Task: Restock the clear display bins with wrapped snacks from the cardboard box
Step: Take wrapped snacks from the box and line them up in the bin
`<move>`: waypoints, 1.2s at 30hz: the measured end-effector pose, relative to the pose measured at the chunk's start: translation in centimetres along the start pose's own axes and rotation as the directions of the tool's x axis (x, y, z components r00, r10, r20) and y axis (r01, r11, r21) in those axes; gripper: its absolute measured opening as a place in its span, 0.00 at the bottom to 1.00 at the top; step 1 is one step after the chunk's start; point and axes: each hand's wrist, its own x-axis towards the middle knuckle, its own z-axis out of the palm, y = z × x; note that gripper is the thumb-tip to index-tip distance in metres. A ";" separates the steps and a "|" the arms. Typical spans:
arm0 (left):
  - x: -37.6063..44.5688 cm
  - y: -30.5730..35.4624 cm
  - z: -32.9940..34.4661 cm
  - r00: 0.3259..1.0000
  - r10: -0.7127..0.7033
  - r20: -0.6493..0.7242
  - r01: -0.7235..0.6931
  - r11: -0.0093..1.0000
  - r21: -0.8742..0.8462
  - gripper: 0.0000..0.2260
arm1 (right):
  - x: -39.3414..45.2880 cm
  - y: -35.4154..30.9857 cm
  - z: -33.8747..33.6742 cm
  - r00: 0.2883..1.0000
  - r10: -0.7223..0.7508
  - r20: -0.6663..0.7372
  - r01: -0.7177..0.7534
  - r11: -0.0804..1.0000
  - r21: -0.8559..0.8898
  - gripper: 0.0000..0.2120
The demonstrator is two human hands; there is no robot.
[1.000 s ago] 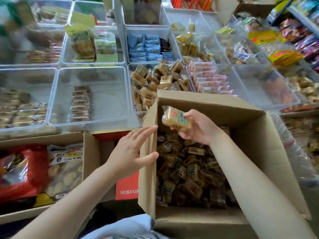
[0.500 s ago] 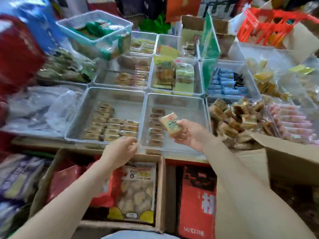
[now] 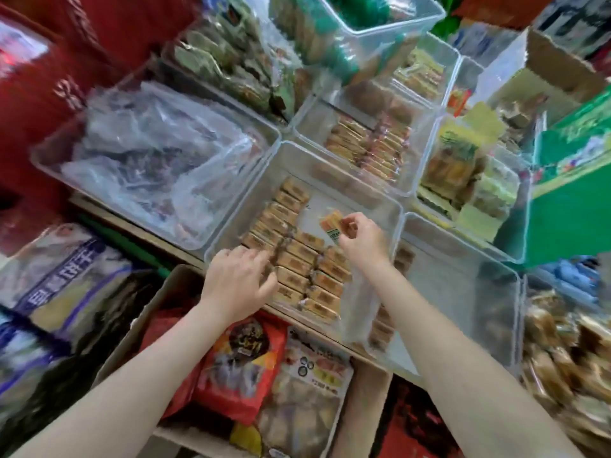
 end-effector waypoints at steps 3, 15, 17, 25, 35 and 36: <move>0.0 -0.2 0.4 0.998 0.017 -0.055 -0.018 0.999 -0.033 0.19 | 2.4 -0.9 2.6 0.997 -0.075 0.030 0.078 0.989 -0.125 0.14; 0.1 -0.2 0.5 0.999 0.036 0.005 -0.036 0.998 -0.050 0.19 | 0.7 -0.7 6.0 0.933 -0.136 0.334 0.306 0.789 -0.533 0.32; 0.0 -0.1 0.1 0.999 0.020 0.034 -0.019 0.999 -0.029 0.20 | -0.9 -0.8 4.7 0.924 -0.158 0.349 0.324 0.808 -0.492 0.30; -1.6 8.3 -3.3 0.949 0.218 0.228 -0.202 0.975 -0.093 0.38 | -12.4 4.4 -9.6 0.949 -0.313 -0.033 0.308 0.945 -0.112 0.10; -18.1 32.7 -2.0 0.580 0.751 0.315 -0.598 0.656 -0.461 0.24 | -35.6 24.8 -20.6 0.771 0.048 -0.635 0.007 0.996 0.084 0.08; -19.8 34.5 -1.5 0.558 0.771 0.307 -0.608 0.632 -0.480 0.24 | -37.6 27.0 -20.8 0.770 0.125 -0.625 -0.054 0.990 0.131 0.08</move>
